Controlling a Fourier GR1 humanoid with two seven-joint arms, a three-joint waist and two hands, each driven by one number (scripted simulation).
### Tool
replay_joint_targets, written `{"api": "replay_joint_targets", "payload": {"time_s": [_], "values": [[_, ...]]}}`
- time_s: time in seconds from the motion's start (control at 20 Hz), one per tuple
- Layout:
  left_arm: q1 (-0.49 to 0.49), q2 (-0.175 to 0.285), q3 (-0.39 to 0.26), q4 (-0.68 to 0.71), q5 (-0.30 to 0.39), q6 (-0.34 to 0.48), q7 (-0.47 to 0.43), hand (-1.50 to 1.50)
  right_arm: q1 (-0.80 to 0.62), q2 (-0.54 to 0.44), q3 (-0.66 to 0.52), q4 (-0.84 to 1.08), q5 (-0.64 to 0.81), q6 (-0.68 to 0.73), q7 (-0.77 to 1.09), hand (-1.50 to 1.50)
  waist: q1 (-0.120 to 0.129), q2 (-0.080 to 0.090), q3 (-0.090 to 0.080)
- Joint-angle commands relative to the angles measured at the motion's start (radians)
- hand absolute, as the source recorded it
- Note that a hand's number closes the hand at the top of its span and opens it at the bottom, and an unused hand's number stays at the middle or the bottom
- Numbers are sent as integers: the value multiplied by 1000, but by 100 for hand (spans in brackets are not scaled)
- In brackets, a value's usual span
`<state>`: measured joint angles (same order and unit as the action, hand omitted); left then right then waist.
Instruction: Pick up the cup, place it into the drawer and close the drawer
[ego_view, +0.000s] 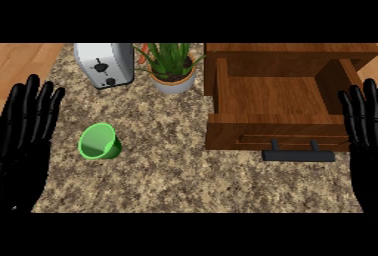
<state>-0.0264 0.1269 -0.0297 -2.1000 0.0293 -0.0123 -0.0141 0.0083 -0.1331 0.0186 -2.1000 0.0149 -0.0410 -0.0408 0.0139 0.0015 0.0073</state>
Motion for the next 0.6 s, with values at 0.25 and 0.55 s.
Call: {"api": "replay_joint_targets", "payload": {"time_s": [0.25, 0.55], "values": [[88, 112, 86, 15, 299, -280, -35, -150, 1, 27, 3, -23, -1, -16, 59, -150, -9, -3, -8], [38, 101, 163, 192, 508, -289, 95, -150, -29, -33, 5, 83, 21, 61, 43, -150, -13, 0, -7]]}}
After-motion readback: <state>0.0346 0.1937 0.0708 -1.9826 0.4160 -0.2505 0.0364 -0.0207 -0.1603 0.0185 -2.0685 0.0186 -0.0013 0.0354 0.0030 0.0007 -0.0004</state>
